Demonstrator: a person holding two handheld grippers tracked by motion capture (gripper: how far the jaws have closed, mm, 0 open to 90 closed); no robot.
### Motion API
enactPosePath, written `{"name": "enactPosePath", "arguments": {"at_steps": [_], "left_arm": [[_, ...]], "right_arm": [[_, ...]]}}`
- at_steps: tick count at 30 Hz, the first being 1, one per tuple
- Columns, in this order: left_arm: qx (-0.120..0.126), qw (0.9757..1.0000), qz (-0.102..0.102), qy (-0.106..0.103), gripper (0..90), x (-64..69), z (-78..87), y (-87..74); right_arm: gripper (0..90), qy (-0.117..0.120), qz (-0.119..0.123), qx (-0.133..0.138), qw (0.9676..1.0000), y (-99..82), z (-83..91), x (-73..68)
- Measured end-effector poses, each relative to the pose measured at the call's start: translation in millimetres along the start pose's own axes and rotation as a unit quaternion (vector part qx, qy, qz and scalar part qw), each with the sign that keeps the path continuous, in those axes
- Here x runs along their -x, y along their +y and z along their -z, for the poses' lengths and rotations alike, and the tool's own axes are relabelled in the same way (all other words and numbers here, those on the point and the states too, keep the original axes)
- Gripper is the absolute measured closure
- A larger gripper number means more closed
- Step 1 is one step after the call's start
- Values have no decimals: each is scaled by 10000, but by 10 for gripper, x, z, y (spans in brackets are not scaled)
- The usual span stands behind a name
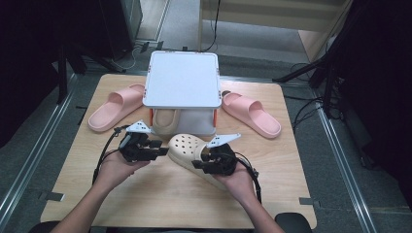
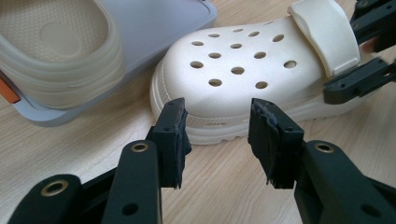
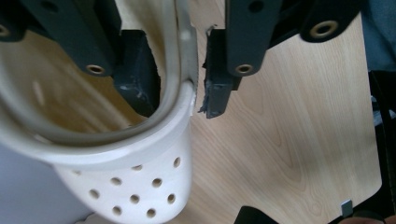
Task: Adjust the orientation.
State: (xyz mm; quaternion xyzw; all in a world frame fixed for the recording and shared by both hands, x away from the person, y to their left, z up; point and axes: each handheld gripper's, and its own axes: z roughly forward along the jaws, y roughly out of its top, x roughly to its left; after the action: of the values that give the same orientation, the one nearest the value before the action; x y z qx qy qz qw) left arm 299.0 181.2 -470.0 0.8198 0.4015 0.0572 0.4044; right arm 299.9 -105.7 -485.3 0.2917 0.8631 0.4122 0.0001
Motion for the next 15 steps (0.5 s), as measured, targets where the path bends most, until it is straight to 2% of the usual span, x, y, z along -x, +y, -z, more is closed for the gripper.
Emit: {"name": "enactPosePath", "arguments": {"at_steps": [6, 10, 15], "left_arm": [[-7, 10000, 12, -2, 560, 4, -8, -1], [19, 10000, -8, 16, 616, 19, -10, -2], [52, 10000, 18, -25, 739, 56, -36, -9]], "right_arm": [[632, -63, 112, 160, 9998, 5, 170, 4], [750, 16, 113, 286, 9995, 11, 288, 51], [848, -97, 73, 387, 9992, 28, 416, 137]]}}
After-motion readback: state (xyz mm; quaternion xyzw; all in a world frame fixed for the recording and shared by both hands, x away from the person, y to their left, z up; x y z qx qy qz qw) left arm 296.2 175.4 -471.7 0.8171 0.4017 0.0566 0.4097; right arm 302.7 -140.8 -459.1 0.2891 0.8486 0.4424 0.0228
